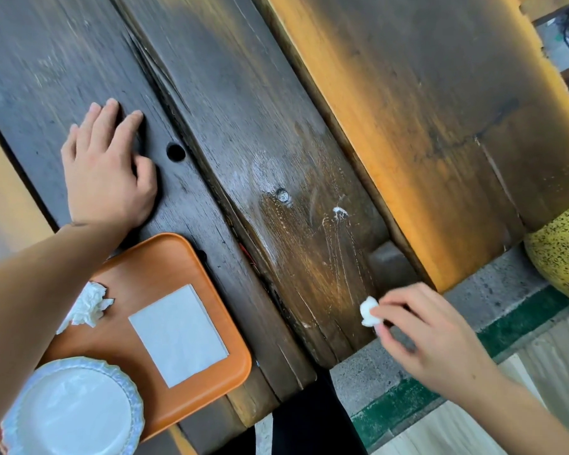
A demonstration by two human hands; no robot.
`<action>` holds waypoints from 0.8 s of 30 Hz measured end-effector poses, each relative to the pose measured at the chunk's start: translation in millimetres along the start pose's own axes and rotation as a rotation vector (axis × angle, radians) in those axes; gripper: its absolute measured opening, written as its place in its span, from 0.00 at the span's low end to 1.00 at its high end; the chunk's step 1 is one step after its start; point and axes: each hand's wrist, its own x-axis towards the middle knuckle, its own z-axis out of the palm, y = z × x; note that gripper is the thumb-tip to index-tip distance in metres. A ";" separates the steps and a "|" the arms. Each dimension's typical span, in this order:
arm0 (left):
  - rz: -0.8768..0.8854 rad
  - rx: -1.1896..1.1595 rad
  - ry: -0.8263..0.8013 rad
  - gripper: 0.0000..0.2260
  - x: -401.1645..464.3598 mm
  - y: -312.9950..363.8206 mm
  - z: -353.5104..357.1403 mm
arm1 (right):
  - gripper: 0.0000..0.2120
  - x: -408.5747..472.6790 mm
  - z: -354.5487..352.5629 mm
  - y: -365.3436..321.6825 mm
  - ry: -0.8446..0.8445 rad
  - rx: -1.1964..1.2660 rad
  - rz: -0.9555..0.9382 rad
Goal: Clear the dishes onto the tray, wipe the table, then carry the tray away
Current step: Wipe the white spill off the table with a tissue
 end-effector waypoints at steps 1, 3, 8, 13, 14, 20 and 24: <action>0.001 -0.001 0.003 0.26 0.3 -0.1 0.1 | 0.07 -8.1 1.1 -3.1 -0.006 0.000 0.030; 0.001 -0.006 0.002 0.26 0.3 -0.2 0.0 | 0.08 -15.8 5.8 -8.7 0.006 0.018 0.094; 0.003 -0.010 0.005 0.27 -0.8 -0.6 -0.1 | 0.06 4.3 32.1 -33.5 0.043 0.098 0.082; -0.001 -0.012 0.005 0.26 -0.4 -0.2 -0.4 | 0.08 40.2 49.7 -48.2 0.078 0.106 -0.032; -0.001 -0.012 0.005 0.26 -0.5 -0.3 -0.4 | 0.08 47.6 48.8 -44.1 0.108 0.109 -0.011; 0.000 -0.007 0.000 0.27 -0.1 -1.4 0.2 | 0.07 71.5 21.6 -15.3 0.321 0.011 0.204; -0.003 -0.016 0.008 0.27 -0.2 -0.1 0.1 | 0.06 60.9 30.2 -45.7 0.211 0.050 0.051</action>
